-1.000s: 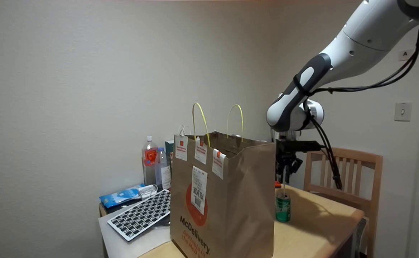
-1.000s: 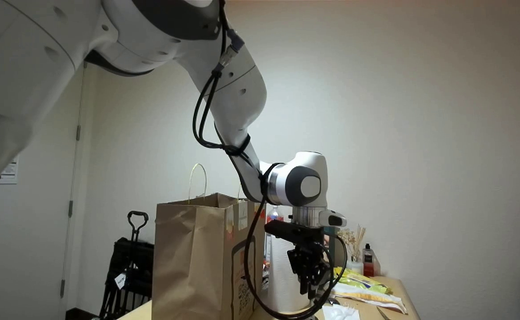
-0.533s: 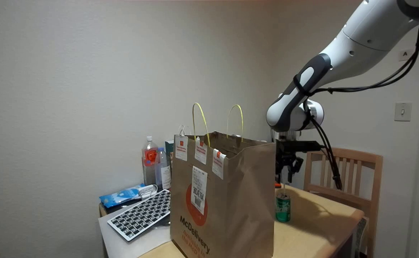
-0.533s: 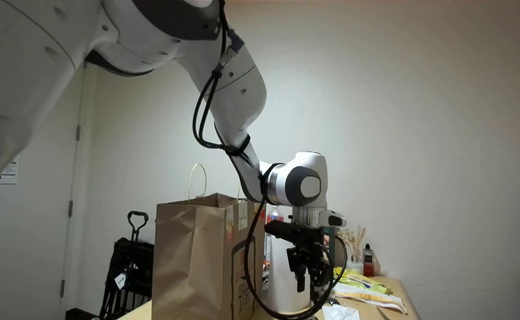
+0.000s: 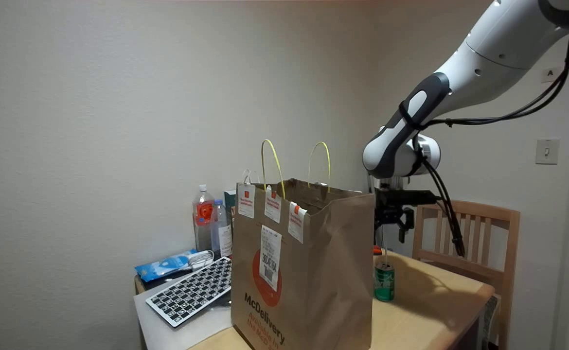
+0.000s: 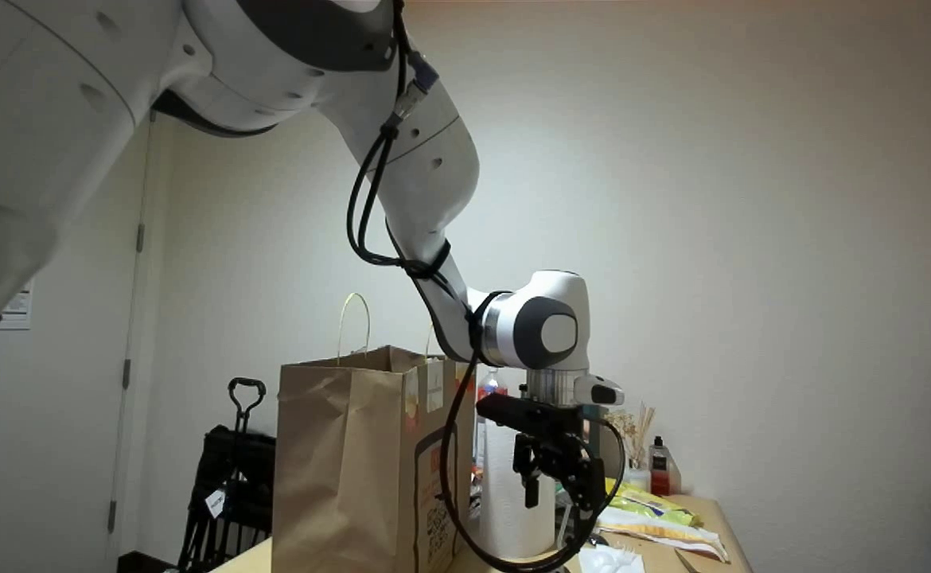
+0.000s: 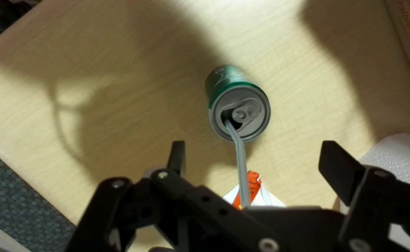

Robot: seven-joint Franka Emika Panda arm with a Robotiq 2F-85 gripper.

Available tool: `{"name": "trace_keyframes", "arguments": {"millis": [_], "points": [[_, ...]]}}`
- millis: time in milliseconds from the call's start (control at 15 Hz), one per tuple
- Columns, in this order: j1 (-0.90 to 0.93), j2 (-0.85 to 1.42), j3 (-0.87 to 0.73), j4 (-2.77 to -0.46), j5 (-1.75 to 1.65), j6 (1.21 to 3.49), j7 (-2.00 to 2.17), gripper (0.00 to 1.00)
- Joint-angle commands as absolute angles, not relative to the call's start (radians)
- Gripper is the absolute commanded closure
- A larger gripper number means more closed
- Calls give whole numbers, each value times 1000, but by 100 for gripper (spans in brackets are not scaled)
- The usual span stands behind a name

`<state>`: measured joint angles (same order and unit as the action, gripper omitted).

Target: Remove the straw from the can

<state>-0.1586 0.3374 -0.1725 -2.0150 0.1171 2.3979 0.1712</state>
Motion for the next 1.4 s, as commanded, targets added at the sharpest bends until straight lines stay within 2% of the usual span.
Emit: {"name": "trace_keyframes", "arguments": {"millis": [0,400,467,600,1200,1333], "points": [[-169,357,-173,-1994,121,2405,171,0],[-175,378,-176,-1964,124,2398,176,0],[-178,381,-174,-1961,126,2404,167,25],[-177,387,-173,-1956,123,2403,164,32],[-175,398,-174,-1951,120,2400,167,93],[-176,398,-174,-1953,120,2401,166,99]]}}
